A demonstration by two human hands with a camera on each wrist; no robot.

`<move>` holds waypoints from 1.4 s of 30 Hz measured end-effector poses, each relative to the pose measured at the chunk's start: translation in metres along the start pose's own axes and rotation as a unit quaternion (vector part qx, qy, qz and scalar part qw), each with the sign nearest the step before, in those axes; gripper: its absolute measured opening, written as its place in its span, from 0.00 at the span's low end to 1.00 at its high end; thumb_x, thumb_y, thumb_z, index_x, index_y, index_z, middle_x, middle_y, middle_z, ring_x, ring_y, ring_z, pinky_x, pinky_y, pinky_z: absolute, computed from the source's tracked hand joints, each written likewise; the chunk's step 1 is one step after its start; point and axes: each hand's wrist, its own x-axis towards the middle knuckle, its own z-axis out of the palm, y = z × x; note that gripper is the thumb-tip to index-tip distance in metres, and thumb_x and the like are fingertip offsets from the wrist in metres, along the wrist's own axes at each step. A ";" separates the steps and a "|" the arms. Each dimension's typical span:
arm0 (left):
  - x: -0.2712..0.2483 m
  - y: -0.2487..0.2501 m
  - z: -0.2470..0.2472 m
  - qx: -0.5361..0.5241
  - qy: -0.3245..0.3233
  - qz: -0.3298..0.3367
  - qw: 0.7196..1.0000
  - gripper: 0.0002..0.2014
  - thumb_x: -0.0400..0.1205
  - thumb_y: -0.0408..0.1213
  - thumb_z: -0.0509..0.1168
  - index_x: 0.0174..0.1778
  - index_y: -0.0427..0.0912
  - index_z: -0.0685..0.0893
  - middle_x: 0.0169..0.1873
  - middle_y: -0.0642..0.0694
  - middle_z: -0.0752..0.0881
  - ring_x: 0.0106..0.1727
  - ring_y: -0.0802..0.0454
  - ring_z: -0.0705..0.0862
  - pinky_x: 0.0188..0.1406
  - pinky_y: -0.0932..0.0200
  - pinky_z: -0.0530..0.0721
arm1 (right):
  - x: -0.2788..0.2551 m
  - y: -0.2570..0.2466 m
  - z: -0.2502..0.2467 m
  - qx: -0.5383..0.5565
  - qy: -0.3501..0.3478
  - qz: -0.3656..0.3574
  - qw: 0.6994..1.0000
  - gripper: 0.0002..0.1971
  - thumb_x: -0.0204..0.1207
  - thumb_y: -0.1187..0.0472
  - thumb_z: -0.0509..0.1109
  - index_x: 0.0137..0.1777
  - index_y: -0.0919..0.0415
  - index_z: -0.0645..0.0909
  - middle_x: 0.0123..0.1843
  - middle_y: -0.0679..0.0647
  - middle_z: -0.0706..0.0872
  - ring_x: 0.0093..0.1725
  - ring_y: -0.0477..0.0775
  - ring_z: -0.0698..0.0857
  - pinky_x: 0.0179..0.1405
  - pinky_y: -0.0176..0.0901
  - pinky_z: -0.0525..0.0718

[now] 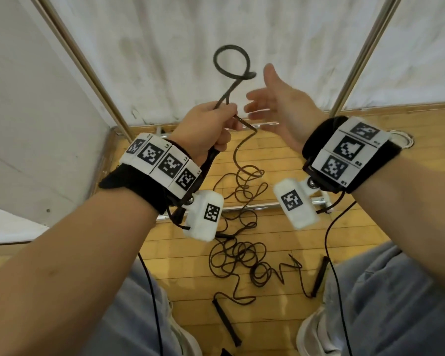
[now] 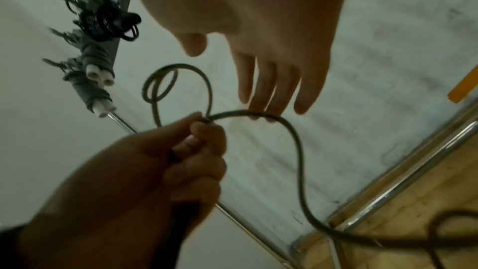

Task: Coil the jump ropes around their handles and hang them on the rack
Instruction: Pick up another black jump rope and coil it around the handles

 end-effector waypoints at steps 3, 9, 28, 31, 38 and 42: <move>0.001 0.008 -0.006 -0.043 0.015 -0.006 0.999 0.11 0.87 0.36 0.57 0.38 0.40 0.73 0.21 0.50 0.80 0.20 0.57 0.67 0.24 0.62 0.65 | -0.004 0.012 0.009 -0.073 -0.156 0.007 0.985 0.29 0.73 0.31 0.57 0.54 0.55 0.83 0.57 0.52 0.88 0.63 0.47 0.81 0.72 0.56 0.66; -0.002 0.013 -0.010 -0.095 0.063 0.022 0.993 0.12 0.88 0.37 0.56 0.39 0.42 0.73 0.27 0.48 0.77 0.26 0.55 0.67 0.31 0.59 0.67 | -0.007 0.027 0.024 -0.074 -0.183 -0.005 0.980 0.09 0.69 0.54 0.76 0.46 0.57 0.83 0.36 0.49 0.84 0.35 0.50 0.82 0.52 0.54 0.82; -0.011 0.003 -0.014 0.048 -0.015 -0.206 0.977 0.28 0.72 0.69 0.66 0.46 0.45 0.80 0.31 0.53 0.81 0.36 0.56 0.78 0.42 0.57 0.75 | -0.016 0.025 0.037 -0.020 -0.112 0.051 0.992 0.16 0.84 0.53 0.59 0.41 0.64 0.76 0.24 0.51 0.74 0.19 0.49 0.72 0.17 0.35 0.73; -0.012 0.002 -0.011 0.024 -0.034 -0.195 0.980 0.19 0.75 0.64 0.67 0.43 0.50 0.81 0.31 0.54 0.80 0.39 0.56 0.77 0.45 0.56 0.70 | -0.016 0.024 0.035 0.026 -0.156 0.056 0.986 0.15 0.85 0.55 0.58 0.38 0.62 0.71 0.23 0.50 0.72 0.18 0.48 0.70 0.19 0.39 0.70; -0.014 -0.003 -0.008 0.012 -0.075 -0.115 0.991 0.19 0.79 0.52 0.67 0.52 0.37 0.86 0.34 0.47 0.82 0.34 0.50 0.80 0.55 0.47 0.75 | -0.018 0.022 0.038 0.016 -0.199 0.040 0.979 0.13 0.85 0.56 0.57 0.41 0.61 0.72 0.29 0.53 0.70 0.20 0.48 0.67 0.20 0.39 0.67; -0.011 -0.003 -0.007 0.083 -0.001 -0.043 0.996 0.14 0.78 0.48 0.71 0.37 0.40 0.86 0.30 0.45 0.82 0.34 0.45 0.81 0.49 0.39 0.83 | -0.023 0.023 0.042 -0.056 -0.206 -0.001 0.977 0.14 0.82 0.54 0.61 0.46 0.66 0.77 0.35 0.62 0.79 0.20 0.51 0.70 0.22 0.43 0.64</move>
